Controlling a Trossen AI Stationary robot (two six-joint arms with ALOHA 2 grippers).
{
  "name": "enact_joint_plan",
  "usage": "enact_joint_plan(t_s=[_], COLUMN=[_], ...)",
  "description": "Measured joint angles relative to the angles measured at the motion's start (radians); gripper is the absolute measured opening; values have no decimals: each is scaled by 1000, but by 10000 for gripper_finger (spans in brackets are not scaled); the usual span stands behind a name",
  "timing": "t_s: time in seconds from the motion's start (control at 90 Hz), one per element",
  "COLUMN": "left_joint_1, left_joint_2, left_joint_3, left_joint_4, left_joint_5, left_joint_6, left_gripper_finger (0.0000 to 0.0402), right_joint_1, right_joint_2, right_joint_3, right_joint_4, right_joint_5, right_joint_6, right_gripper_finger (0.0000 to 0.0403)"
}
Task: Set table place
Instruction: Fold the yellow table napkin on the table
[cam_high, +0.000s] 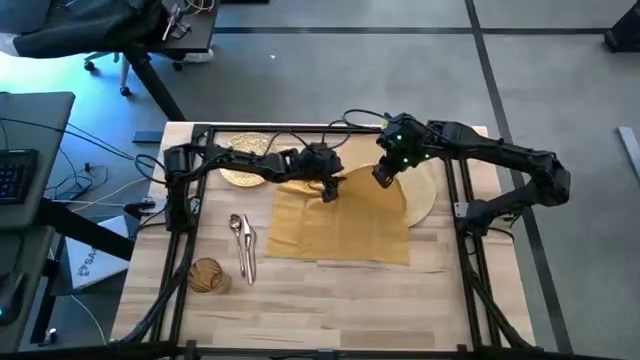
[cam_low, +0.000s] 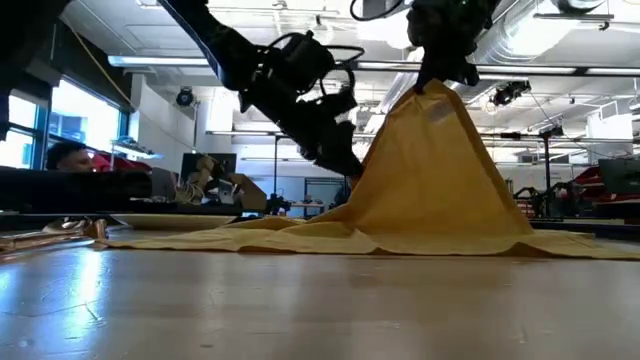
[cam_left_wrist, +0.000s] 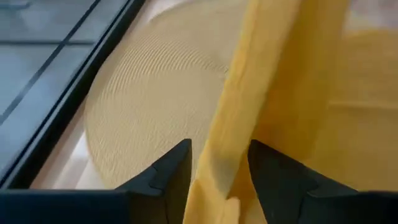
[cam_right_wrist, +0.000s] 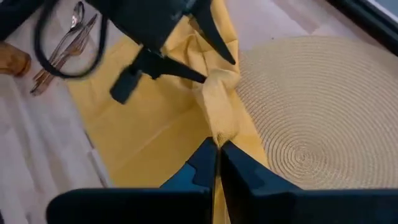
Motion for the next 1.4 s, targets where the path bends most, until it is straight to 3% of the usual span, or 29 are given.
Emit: enact_joint_plan(t_s=[0.178, 0.3, 0.744, 0.856, 0.989, 1.122, 1.222, 1.4], left_joint_1=[-2, 6, 8, 9, 16, 23, 34, 57], left_joint_2=[23, 37, 44, 43, 36, -9, -67, -178], left_joint_3=[0, 0, 0, 0, 0, 0, 0, 1], left_joint_4=[-1, 0, -4, -2, -28, -103, -177, -351], left_joint_5=[-73, -47, -50, -62, -67, -157, -214, -249], left_joint_6=[-56, -72, -53, -53, -44, 4, 102, 288], left_gripper_finger=[107, 100, 94, 72, 14, 3, 1, 0], right_joint_1=[1, 1, 49, 67, 87, 95, 94, 69], right_joint_2=[0, -6, -10, -10, -10, -10, -10, 0], right_joint_3=[0, 2, 262, 279, 280, 280, 281, 254], right_joint_4=[1, -2, -201, -213, -227, -249, -310, -406], right_joint_5=[-72, -114, -79, -74, -74, -72, -25, 178], right_joint_6=[27, 59, 61, 61, 61, 61, 64, 84], right_gripper_finger=[0, 0, 0, 0, 0, 0, 0, 0])
